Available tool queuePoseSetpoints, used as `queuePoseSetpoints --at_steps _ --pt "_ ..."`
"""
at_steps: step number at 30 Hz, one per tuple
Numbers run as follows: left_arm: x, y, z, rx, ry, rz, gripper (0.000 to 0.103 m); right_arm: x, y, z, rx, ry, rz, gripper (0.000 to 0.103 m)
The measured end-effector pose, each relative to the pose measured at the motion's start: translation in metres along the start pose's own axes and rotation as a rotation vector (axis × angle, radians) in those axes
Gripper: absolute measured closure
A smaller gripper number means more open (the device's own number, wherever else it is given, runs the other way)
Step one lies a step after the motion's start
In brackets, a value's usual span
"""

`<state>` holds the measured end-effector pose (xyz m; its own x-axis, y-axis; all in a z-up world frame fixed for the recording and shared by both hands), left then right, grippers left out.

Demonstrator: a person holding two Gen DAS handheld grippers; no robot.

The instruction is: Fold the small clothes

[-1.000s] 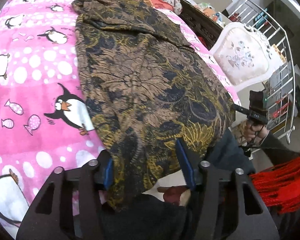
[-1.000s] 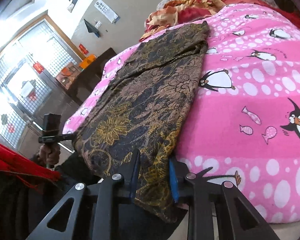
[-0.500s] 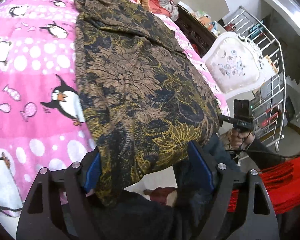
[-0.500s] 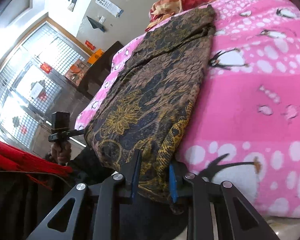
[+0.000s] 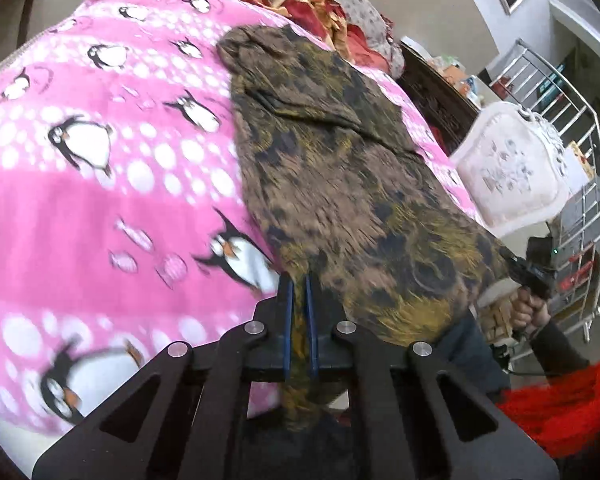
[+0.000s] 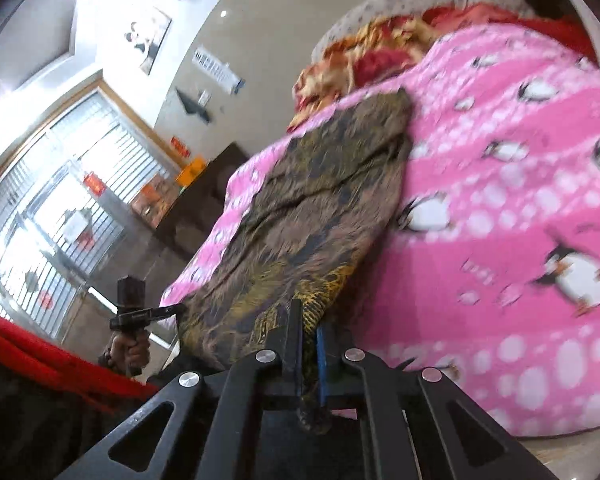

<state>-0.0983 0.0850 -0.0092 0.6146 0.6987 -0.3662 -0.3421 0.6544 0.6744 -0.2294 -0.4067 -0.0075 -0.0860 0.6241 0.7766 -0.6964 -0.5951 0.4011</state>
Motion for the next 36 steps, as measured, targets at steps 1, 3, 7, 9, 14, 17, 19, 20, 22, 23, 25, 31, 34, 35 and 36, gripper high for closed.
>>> queuePoseSetpoints --at_steps 1,3,7,9,14,17,19,20,22,23,25,31,34,35,36 --pt "0.0 -0.005 -0.001 0.019 0.004 -0.023 0.098 -0.002 0.001 0.002 0.0 -0.004 -0.007 0.098" --pt "0.0 -0.015 -0.009 0.067 0.013 -0.048 0.098 -0.005 -0.002 0.0 0.025 0.002 -0.035 0.098" --pt "-0.011 -0.023 -0.028 0.099 0.034 -0.118 0.082 -0.016 -0.012 -0.013 0.075 -0.003 -0.077 0.098" --pt "-0.021 -0.021 -0.03 0.08 0.042 -0.184 0.058 -0.025 -0.017 -0.019 0.093 -0.018 -0.09 0.098" --pt "-0.053 -0.022 -0.031 0.106 -0.092 -0.224 0.045 -0.039 -0.024 -0.026 0.106 -0.049 -0.086 0.098" --pt "-0.047 -0.019 -0.031 0.093 -0.069 -0.227 0.062 -0.042 -0.024 -0.026 0.111 -0.056 -0.077 0.098" --pt "-0.04 -0.019 -0.033 0.095 -0.056 -0.207 0.084 -0.043 -0.026 -0.026 0.12 -0.076 -0.054 0.096" --pt "-0.034 -0.02 -0.033 0.095 -0.046 -0.177 0.092 -0.043 -0.029 -0.026 0.125 -0.078 -0.046 0.096" --pt "-0.025 -0.018 -0.036 0.082 -0.017 -0.15 0.098 -0.041 -0.034 -0.026 0.133 -0.057 -0.042 0.096" --pt "-0.024 -0.016 -0.035 0.069 -0.015 -0.126 0.099 -0.038 -0.036 -0.026 0.134 -0.041 -0.047 0.096" --pt "-0.026 -0.01 -0.033 0.061 -0.03 -0.085 0.1 -0.028 -0.038 -0.029 0.139 0.018 -0.081 0.096" --pt "-0.025 0.044 0.002 -0.121 0.007 -0.095 0.1 0.004 -0.01 -0.018 0.07 0.071 -0.035 0.099" --pt "-0.023 0.058 0.03 -0.192 0.013 -0.094 0.1 0.017 0.003 0.001 0.006 0.062 0.021 0.099" --pt "-0.023 0.059 0.041 -0.213 0.021 -0.095 0.1 0.02 0.005 0.008 -0.011 0.061 0.031 0.099" --pt "-0.02 0.059 0.053 -0.235 0.035 -0.092 0.1 0.024 0.006 0.017 -0.032 0.058 0.043 0.099"
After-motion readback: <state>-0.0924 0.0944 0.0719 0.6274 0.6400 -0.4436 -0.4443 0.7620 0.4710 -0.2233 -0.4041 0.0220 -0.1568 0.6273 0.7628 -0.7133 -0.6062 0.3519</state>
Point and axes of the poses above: each gripper's, at about its wrist camera, not at the fingertips, and y roughly against the way its jaws point, x to its left, z to its top, the point moved 6 cm from there along -y, roughly the way its jaws point, and after that the axes turned 15 degrees about -y, right-handed, at the moved point
